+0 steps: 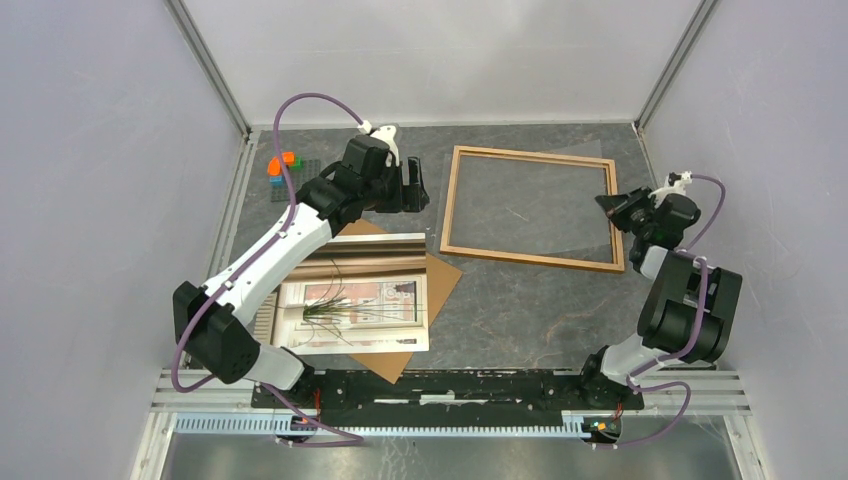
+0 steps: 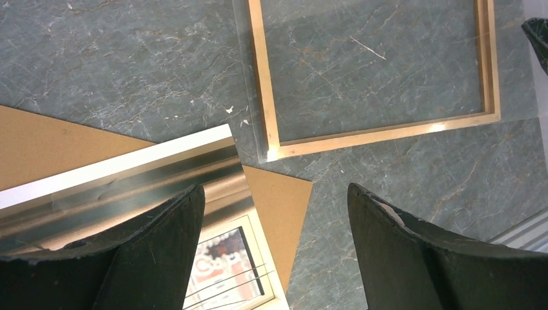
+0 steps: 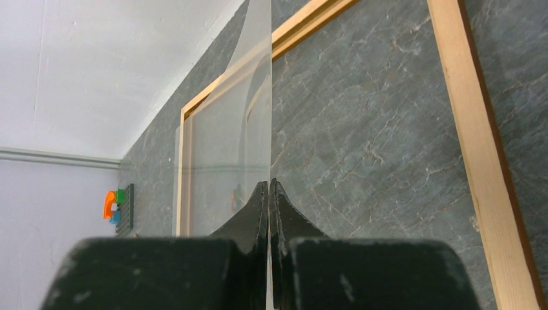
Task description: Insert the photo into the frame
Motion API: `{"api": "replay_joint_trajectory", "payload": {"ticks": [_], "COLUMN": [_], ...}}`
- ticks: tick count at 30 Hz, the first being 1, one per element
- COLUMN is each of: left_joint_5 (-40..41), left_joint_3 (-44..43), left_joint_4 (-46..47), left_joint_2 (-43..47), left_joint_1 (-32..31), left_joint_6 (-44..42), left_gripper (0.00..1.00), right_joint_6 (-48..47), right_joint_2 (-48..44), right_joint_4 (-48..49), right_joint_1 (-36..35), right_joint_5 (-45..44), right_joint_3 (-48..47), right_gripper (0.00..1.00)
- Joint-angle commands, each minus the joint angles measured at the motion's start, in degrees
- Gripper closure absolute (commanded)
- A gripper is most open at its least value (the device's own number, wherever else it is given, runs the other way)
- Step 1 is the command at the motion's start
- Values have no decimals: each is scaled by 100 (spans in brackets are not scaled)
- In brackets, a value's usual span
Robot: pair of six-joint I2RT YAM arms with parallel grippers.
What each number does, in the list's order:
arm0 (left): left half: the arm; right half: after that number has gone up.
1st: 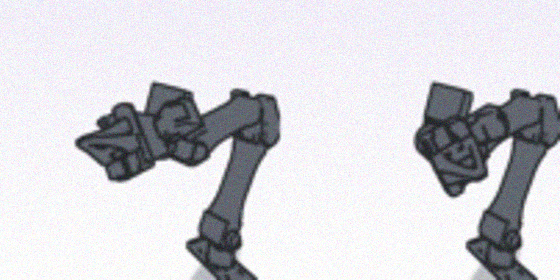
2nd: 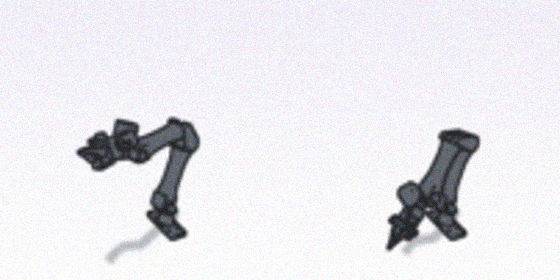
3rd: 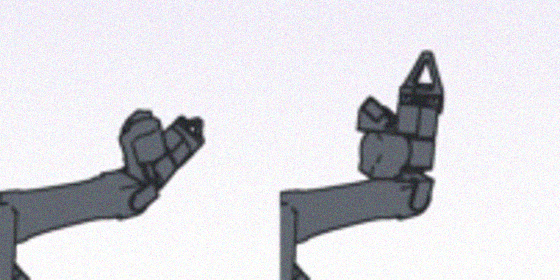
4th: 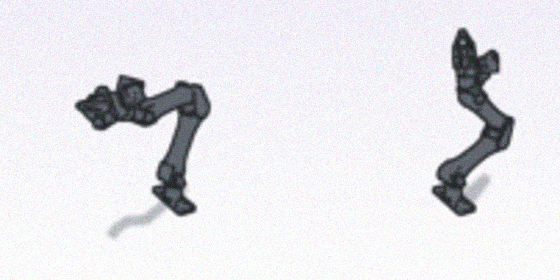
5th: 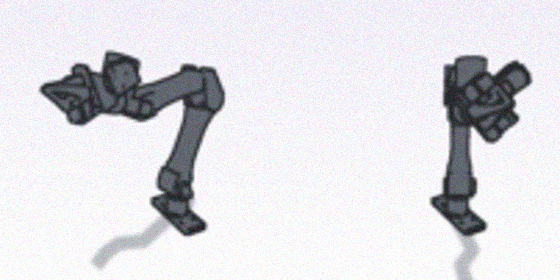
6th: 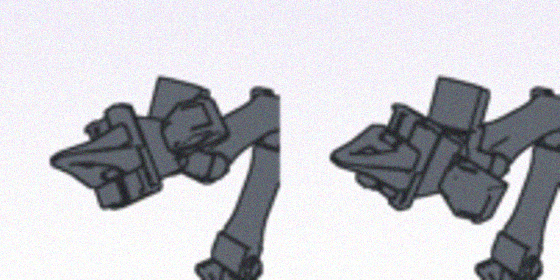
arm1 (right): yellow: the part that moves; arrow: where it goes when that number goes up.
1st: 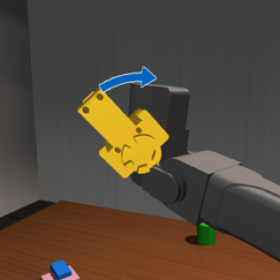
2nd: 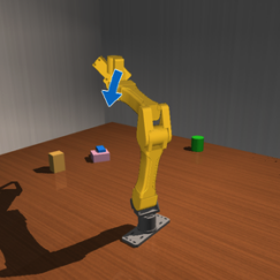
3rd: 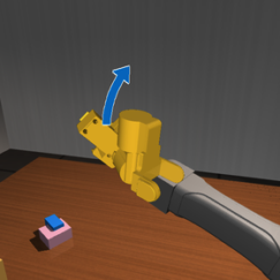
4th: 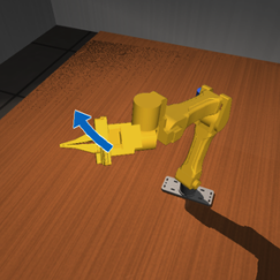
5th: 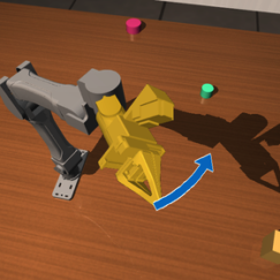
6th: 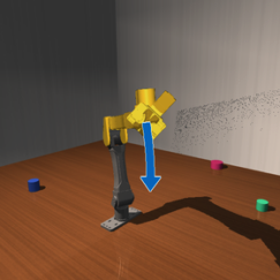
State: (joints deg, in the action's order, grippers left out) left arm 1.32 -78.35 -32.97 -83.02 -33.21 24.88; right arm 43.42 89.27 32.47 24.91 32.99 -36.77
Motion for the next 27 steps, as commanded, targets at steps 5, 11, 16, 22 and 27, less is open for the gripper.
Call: {"api": "replay_joint_trajectory", "payload": {"ticks": [5, 11, 16, 22, 27], "left_joint_5": [-88, -106, -106, -106, -106], "left_joint_3": [29, 39, 25, 29, 27], "left_joint_4": [217, 226, 236, 230, 230], "left_joint_2": [12, -7, -55, -102, -138], "left_joint_1": [-5, 0, 1, -1, -1], "left_joint_6": [-276, -265, -258, -256, -256], "left_gripper": [13, 13, 13, 13, 13], "right_joint_6": [-215, -335, -586, -655, -663], "right_joint_2": [74, 251, 379, 564, 627], "right_joint_4": [239, 37, -337, -382, -355], "right_joint_1": [171, 221, 282, 339, 359], "right_joint_5": [-37, 92, 182, 270, 289], "right_joint_3": [-365, -576, -866, -963, -985], "right_gripper": [100, 100, 100, 100, 100]}}
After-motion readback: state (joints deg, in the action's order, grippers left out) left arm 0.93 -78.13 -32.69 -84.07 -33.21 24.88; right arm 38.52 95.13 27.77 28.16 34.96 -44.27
